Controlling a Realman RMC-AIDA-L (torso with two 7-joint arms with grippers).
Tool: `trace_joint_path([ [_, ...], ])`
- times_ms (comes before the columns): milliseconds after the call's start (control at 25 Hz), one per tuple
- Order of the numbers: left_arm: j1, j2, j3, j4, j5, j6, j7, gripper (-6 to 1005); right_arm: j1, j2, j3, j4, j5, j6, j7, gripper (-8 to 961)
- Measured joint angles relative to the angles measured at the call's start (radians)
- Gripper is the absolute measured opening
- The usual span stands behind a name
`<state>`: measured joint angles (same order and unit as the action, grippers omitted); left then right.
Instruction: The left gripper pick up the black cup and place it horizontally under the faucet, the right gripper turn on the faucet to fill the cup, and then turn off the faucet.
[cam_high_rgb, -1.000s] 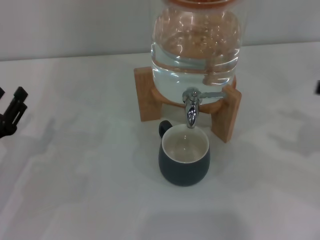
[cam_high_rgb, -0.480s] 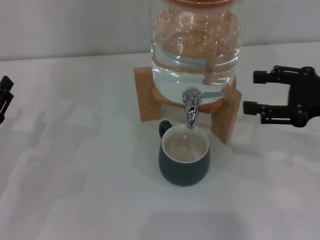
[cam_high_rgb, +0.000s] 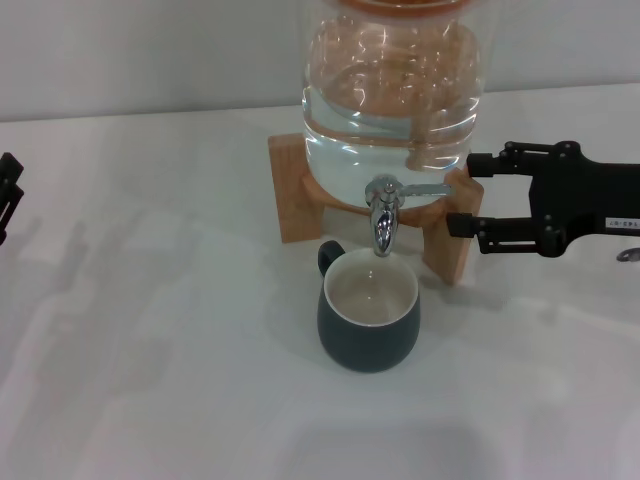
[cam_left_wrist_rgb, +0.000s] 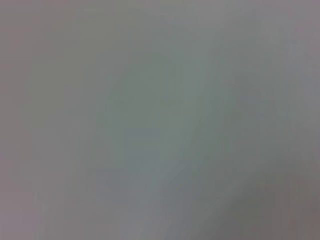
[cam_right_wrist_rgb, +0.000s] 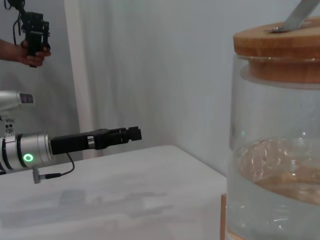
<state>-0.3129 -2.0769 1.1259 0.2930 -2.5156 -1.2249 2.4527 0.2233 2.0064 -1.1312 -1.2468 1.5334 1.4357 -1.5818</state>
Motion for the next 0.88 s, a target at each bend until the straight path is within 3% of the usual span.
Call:
trace_joint_path([
  [480,-0.002,0.0,0.0,-0.005,0.0,0.011,0.001,606,0.022,0.0,-0.06,0.002,-0.023,-0.007,0.0,767],
  [880,-0.012,0.0,0.0,-0.008,0.0,0.019,0.003,606,0.017,0.0,-0.061,0.0,-0.016,0.07,-0.003,767],
])
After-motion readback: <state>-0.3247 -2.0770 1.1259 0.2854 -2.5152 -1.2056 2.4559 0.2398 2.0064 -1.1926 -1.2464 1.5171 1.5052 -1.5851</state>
